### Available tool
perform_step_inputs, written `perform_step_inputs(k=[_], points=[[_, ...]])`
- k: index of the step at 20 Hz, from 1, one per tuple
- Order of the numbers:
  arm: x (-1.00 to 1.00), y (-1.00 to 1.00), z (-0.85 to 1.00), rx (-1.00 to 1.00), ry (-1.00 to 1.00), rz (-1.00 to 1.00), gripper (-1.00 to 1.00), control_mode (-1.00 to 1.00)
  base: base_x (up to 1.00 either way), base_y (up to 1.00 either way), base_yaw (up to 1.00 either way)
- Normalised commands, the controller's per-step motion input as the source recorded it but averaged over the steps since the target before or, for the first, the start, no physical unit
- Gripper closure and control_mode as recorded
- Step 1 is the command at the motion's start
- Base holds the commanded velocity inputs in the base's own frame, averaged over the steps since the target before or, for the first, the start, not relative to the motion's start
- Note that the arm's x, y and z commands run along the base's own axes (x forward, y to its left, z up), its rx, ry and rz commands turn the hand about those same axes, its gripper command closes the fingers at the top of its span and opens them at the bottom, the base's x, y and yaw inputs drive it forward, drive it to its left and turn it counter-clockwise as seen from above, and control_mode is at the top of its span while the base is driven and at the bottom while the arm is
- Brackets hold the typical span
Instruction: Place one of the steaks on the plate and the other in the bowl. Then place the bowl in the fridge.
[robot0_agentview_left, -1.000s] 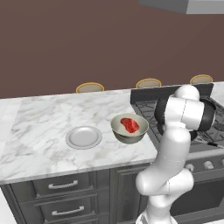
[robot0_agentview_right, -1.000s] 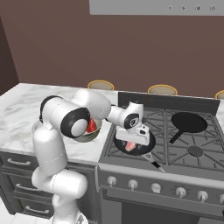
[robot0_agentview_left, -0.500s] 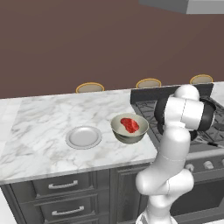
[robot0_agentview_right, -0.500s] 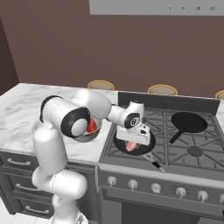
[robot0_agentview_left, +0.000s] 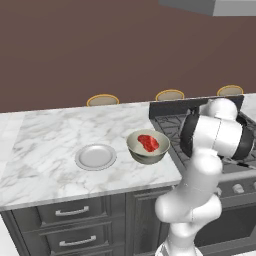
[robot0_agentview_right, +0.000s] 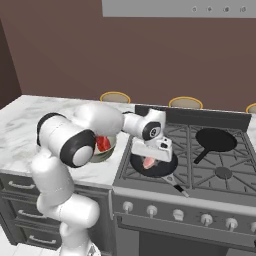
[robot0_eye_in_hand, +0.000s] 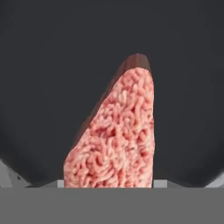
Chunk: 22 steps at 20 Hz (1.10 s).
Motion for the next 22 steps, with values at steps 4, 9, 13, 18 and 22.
perform_step_inputs(k=[4, 9, 13, 18, 22], points=[[-0.65, 0.91, 0.99, -0.03, 0.11, 0.00, 1.00, -1.00, 0.00, 0.00, 0.00], [-0.83, 0.98, 1.00, 0.00, 0.05, 0.00, 1.00, -1.00, 0.00, 0.00, 0.00], [-0.99, 0.83, 1.00, 0.00, 0.00, 0.02, 1.00, -1.00, 0.00, 0.00, 0.00], [-0.83, 0.96, 0.31, 0.00, 0.00, 0.15, 1.00, -1.00, 0.00, 0.00, 0.00], [-0.57, 0.89, 0.00, 0.00, -0.07, 0.22, 1.00, -1.00, 0.00, 0.00, 0.00]])
